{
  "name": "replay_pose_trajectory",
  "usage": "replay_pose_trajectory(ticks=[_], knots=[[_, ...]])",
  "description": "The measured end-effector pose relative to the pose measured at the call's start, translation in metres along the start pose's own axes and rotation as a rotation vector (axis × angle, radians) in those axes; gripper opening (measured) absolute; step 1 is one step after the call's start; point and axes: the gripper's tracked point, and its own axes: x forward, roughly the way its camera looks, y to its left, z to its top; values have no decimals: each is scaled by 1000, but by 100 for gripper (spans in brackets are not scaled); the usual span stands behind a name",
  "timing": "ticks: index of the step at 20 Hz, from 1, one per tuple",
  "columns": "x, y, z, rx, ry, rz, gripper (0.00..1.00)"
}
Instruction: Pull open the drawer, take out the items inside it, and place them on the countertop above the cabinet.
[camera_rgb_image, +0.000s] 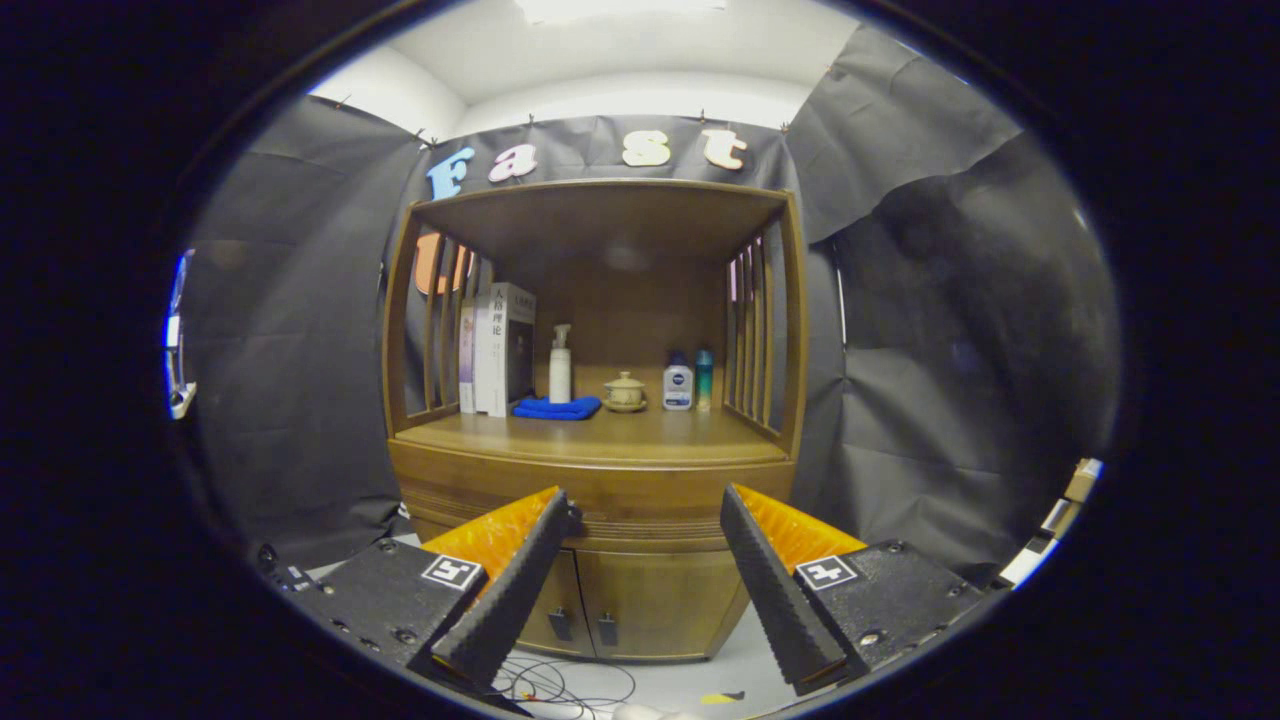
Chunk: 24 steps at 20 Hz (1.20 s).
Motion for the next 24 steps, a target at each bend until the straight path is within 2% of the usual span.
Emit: replay_pose_trajectory(ticks=[4, 11, 18, 22, 24], knots=[[33, 23, -6, 10, -4, 17, 99], [105, 65, -42, -4, 14, 25, 99], [170, 75, -87, 2, 72, 4, 99], [192, 78, -116, 24, 120, -3, 96], [192, 75, -122, 27, 134, -14, 90]])
